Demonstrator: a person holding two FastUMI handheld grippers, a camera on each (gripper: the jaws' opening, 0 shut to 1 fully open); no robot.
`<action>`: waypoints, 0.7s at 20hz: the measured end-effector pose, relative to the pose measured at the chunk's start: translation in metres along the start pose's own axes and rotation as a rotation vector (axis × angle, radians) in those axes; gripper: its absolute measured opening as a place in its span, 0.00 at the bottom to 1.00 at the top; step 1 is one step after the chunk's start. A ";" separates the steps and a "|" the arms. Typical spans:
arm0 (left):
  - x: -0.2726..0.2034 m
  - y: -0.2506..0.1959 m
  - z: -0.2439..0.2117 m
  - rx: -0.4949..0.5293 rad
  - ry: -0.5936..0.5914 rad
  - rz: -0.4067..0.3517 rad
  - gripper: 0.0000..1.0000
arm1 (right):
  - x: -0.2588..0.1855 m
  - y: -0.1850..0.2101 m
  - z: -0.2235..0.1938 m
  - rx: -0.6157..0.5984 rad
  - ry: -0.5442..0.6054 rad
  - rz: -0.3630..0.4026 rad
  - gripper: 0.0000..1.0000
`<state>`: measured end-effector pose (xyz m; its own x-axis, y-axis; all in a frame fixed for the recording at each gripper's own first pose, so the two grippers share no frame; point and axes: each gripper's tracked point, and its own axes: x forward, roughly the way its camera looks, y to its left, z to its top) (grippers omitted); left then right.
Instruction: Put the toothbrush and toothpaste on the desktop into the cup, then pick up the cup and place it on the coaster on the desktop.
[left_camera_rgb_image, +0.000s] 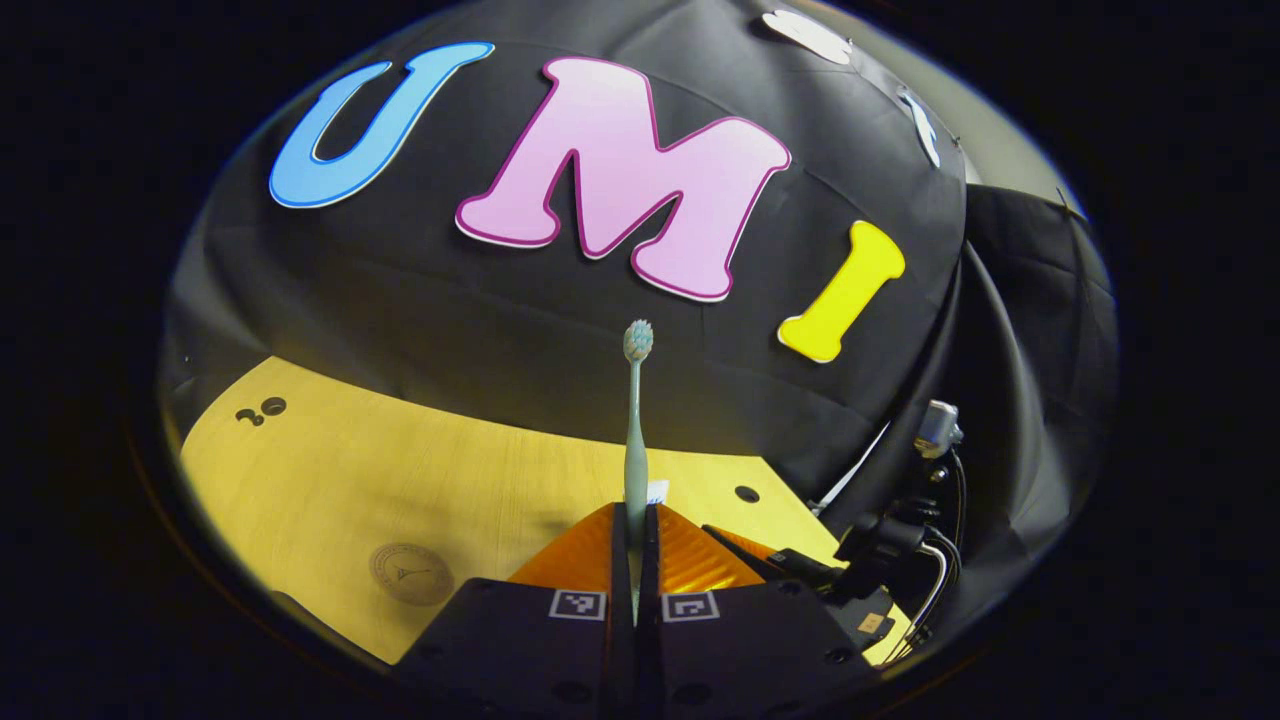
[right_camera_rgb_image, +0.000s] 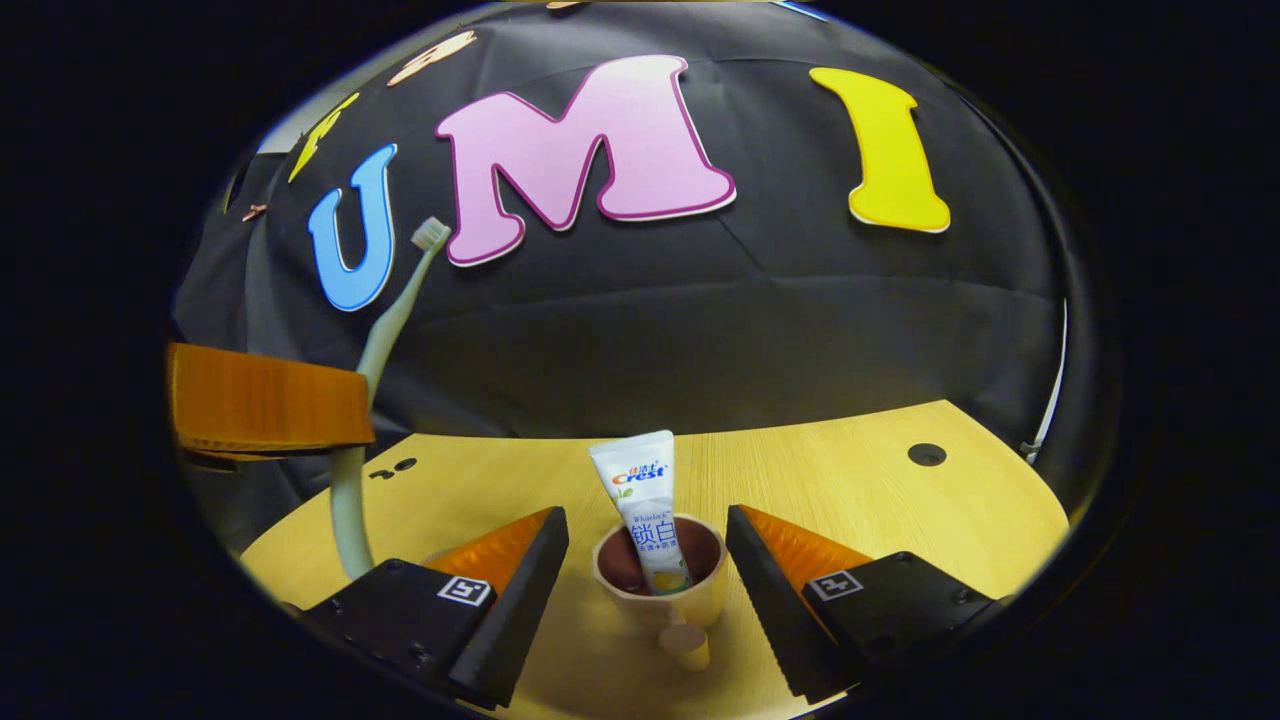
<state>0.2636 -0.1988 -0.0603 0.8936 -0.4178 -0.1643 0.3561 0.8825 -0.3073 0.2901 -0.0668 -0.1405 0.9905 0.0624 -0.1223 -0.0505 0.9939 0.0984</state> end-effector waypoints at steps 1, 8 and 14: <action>0.002 -0.003 0.006 0.001 -0.017 -0.008 0.06 | -0.006 -0.005 0.001 0.003 0.007 -0.010 0.98; 0.044 -0.020 0.024 0.068 -0.177 -0.070 0.06 | -0.039 -0.065 -0.006 0.005 0.060 -0.105 0.98; 0.087 -0.030 -0.014 0.205 -0.262 -0.092 0.06 | -0.052 -0.094 -0.024 0.016 0.111 -0.155 0.98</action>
<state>0.3271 -0.2648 -0.0787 0.8856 -0.4514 0.1095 0.4622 0.8798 -0.1108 0.2404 -0.1610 -0.1672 0.9661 -0.0805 -0.2452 0.1042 0.9909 0.0852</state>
